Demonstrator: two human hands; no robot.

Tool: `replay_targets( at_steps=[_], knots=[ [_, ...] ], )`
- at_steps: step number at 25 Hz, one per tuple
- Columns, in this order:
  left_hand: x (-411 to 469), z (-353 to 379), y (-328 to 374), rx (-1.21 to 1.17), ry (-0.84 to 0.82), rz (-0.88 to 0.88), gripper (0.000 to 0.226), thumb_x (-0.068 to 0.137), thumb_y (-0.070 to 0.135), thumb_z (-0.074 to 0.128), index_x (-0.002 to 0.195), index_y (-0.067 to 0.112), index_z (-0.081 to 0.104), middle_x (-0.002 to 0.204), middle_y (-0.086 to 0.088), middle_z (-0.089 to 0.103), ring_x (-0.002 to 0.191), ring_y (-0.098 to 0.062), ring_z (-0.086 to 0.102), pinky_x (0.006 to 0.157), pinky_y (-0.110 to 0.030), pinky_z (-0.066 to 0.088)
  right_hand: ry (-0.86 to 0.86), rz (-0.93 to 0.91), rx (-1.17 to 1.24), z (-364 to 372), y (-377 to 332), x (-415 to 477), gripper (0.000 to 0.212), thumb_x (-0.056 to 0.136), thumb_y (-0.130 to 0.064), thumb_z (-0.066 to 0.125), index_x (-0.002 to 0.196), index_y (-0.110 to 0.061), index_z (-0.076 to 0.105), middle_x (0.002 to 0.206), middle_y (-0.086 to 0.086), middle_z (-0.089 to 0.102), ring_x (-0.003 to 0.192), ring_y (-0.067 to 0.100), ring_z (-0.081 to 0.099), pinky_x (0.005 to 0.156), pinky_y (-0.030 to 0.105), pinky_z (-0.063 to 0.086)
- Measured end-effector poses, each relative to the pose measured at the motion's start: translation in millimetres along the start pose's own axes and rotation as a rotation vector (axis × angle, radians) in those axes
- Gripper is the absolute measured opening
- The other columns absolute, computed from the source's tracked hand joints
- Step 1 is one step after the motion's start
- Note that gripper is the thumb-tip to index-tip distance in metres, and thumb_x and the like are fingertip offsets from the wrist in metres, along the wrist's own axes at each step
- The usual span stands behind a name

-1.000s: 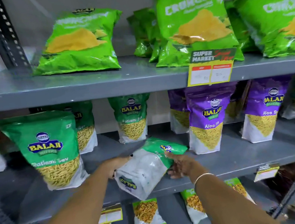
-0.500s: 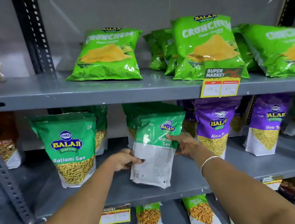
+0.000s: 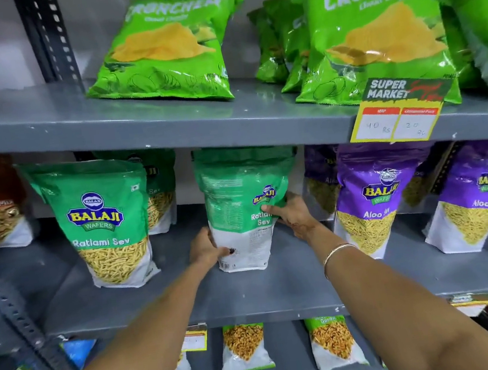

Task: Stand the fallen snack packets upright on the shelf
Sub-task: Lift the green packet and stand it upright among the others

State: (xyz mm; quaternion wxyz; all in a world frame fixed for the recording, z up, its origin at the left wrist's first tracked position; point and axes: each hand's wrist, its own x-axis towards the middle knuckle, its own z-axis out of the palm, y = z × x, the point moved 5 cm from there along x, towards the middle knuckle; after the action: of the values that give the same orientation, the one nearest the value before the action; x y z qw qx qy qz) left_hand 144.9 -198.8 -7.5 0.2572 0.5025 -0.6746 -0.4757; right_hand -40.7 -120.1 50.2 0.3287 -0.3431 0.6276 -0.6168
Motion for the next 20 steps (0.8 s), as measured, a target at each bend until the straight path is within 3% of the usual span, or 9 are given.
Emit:
replay_targets(
  at_steps=[3, 6, 8, 10, 13, 15, 17, 19, 20],
  knots=[
    [8.8, -0.2, -8.1, -0.014, -0.066, -0.019, 0.07, 0.06, 0.0, 0.081, 0.122, 0.001, 0.048, 0.121, -0.016, 0.062, 0.113, -0.031, 0.059, 0.097, -0.043, 0.049, -0.113, 0.002, -0.03, 1.4, 7.3, 0.2, 0.05, 0.072, 0.007, 0.07, 0.119, 0.003, 0.051, 0.124, 0.024, 0.059, 0.104, 0.031, 0.063, 0.082, 0.03, 0.058],
    [13.5, -1.1, -10.3, 0.066, -0.154, -0.034, 0.051, 0.069, -0.007, 0.067, 0.116, 0.003, 0.051, 0.108, -0.015, 0.061, 0.102, -0.025, 0.057, 0.089, -0.041, 0.051, -0.208, 0.213, -0.165, -0.4, 29.8, -12.3, 0.05, 0.073, 0.0, 0.073, 0.117, 0.004, 0.049, 0.102, 0.014, 0.061, 0.067, 0.01, 0.056, 0.044, 0.01, 0.047],
    [11.8, -7.2, -7.5, 0.105, -0.144, -0.038, 0.022, 0.077, -0.005, 0.054, 0.095, 0.007, 0.056, 0.092, -0.014, 0.061, 0.086, -0.021, 0.054, 0.071, -0.034, 0.047, -0.211, 0.381, -0.327, -2.9, 51.1, -18.8, 0.025, 0.075, -0.016, 0.074, 0.088, -0.002, 0.057, 0.076, 0.009, 0.057, 0.049, 0.008, 0.047, 0.036, 0.015, 0.038],
    [7.2, -11.8, -5.8, 0.069, -0.148, -0.108, 0.014, 0.084, 0.003, 0.046, 0.083, 0.014, 0.054, 0.077, -0.006, 0.061, 0.072, -0.017, 0.057, 0.059, -0.025, 0.037, -0.163, 0.393, -0.356, -2.0, 58.7, -19.2, 0.025, 0.081, -0.023, 0.068, 0.066, -0.01, 0.053, 0.063, 0.007, 0.054, 0.041, 0.009, 0.053, 0.038, 0.018, 0.042],
    [1.8, -9.4, -7.1, 0.031, -0.279, -0.177, 0.009, 0.09, 0.014, 0.045, 0.089, 0.017, 0.054, 0.059, 0.007, 0.07, 0.055, -0.004, 0.067, 0.062, -0.022, 0.034, -0.065, 0.334, -0.249, 1.8, 55.3, -18.6, 0.025, 0.088, -0.018, 0.058, 0.065, -0.015, 0.048, 0.067, 0.008, 0.056, 0.054, 0.014, 0.055, 0.052, 0.025, 0.043],
    [2.3, -5.8, -6.9, 0.018, -0.35, -0.149, 0.028, 0.09, 0.017, 0.052, 0.117, 0.013, 0.053, 0.086, 0.002, 0.072, 0.082, -0.008, 0.068, 0.076, -0.027, 0.038, -0.114, 0.351, -0.251, 0.4, 50.4, -23.4, 0.007, 0.086, -0.011, 0.057, 0.082, -0.017, 0.056, 0.08, 0.004, 0.059, 0.069, 0.012, 0.056, 0.061, 0.025, 0.041],
    [2.6, -0.8, -0.8, -0.037, -0.363, -0.098, 0.059, 0.086, 0.012, 0.061, 0.14, 0.015, 0.037, 0.132, -0.003, 0.052, 0.125, -0.018, 0.047, 0.092, -0.033, 0.035, -0.299, 0.344, -0.315, -2.7, 49.8, -26.3, 0.042, 0.08, -0.013, 0.065, 0.12, -0.02, 0.052, 0.107, -0.003, 0.054, 0.098, 0.011, 0.053, 0.071, 0.026, 0.041],
    [2.4, 10.1, 6.8, -0.107, -0.397, -0.044, 0.08, 0.082, 0.005, 0.065, 0.148, 0.017, 0.022, 0.149, -0.003, 0.034, 0.141, -0.021, 0.029, 0.106, -0.037, 0.029, -0.488, 0.328, -0.36, 4.8, 47.3, -37.5, 0.077, 0.073, -0.019, 0.073, 0.138, -0.03, 0.032, 0.124, -0.011, 0.042, 0.118, 0.013, 0.042, 0.084, 0.029, 0.041],
    [2.6, 16.3, 10.4, -0.131, -0.421, -0.024, 0.087, 0.08, 0.001, 0.066, 0.15, 0.017, 0.017, 0.15, -0.004, 0.034, 0.141, -0.021, 0.03, 0.109, -0.035, 0.028, -0.541, 0.303, -0.35, 10.7, 47.2, -40.6, 0.081, 0.073, -0.017, 0.074, 0.138, -0.031, 0.029, 0.126, -0.011, 0.043, 0.12, 0.013, 0.042, 0.087, 0.029, 0.041]
  ],
)
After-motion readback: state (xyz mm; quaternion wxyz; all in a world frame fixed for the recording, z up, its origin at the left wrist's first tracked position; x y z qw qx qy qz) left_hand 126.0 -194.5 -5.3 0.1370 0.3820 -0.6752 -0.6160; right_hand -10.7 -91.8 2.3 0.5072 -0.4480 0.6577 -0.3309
